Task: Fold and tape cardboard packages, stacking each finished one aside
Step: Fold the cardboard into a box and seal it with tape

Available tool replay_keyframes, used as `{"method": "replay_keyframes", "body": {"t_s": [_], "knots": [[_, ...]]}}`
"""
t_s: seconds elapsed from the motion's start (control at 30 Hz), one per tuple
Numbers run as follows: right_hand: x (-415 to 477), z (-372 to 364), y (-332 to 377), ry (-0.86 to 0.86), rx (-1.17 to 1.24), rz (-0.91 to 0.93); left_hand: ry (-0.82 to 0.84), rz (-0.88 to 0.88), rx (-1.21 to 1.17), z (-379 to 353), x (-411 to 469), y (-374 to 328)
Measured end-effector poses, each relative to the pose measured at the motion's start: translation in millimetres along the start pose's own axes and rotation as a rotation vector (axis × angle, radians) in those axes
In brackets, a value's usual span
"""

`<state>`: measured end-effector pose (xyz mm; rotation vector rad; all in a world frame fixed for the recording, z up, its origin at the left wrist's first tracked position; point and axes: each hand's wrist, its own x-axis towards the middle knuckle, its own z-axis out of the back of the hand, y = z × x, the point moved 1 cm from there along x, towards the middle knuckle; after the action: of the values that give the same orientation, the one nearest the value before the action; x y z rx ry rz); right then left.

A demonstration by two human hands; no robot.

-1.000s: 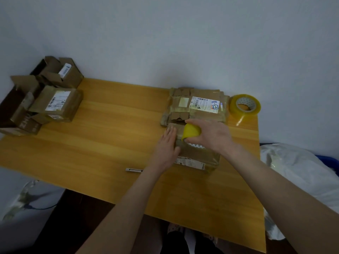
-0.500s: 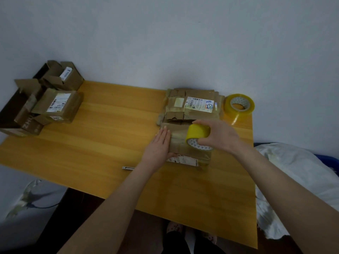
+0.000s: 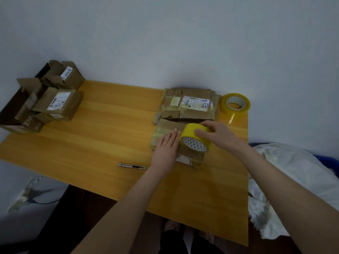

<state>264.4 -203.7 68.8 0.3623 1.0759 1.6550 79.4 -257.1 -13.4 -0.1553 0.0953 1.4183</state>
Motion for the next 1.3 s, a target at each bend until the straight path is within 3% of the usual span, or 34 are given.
{"method": "replay_keyframes", "body": {"t_s": [0.1,0.3,0.57,0.73,1.0,1.2,1.3], "knots": [[-1.4,-0.4,-2.6,-0.015,0.111,-0.037,0.012,-0.015,0.014,-0.1,-0.3,1.3],[-2.7,13.7,-2.4,-0.023,0.07,-0.063,-0.017,-0.016,-0.002,0.8,-0.3,4.2],[-10.6,34.5,-23.4,-0.014,-0.155,-0.083,-0.04,-0.009,0.005,3.4,1.4,1.4],[-3.3,35.2,-32.4,-0.019,-0.339,-0.187,-0.032,-0.008,0.014,4.2,1.7,2.3],[-1.7,12.6,-56.9,-0.067,-0.295,-0.328,0.014,-0.035,0.033,3.4,4.9,-1.4],[5.4,-16.1,-51.5,-0.047,-0.206,-0.276,0.097,0.012,-0.011,19.3,-3.9,24.9],[12.6,-34.4,-46.7,-0.051,-0.183,-0.268,0.11,0.026,-0.029,22.7,-1.6,5.3]]}}
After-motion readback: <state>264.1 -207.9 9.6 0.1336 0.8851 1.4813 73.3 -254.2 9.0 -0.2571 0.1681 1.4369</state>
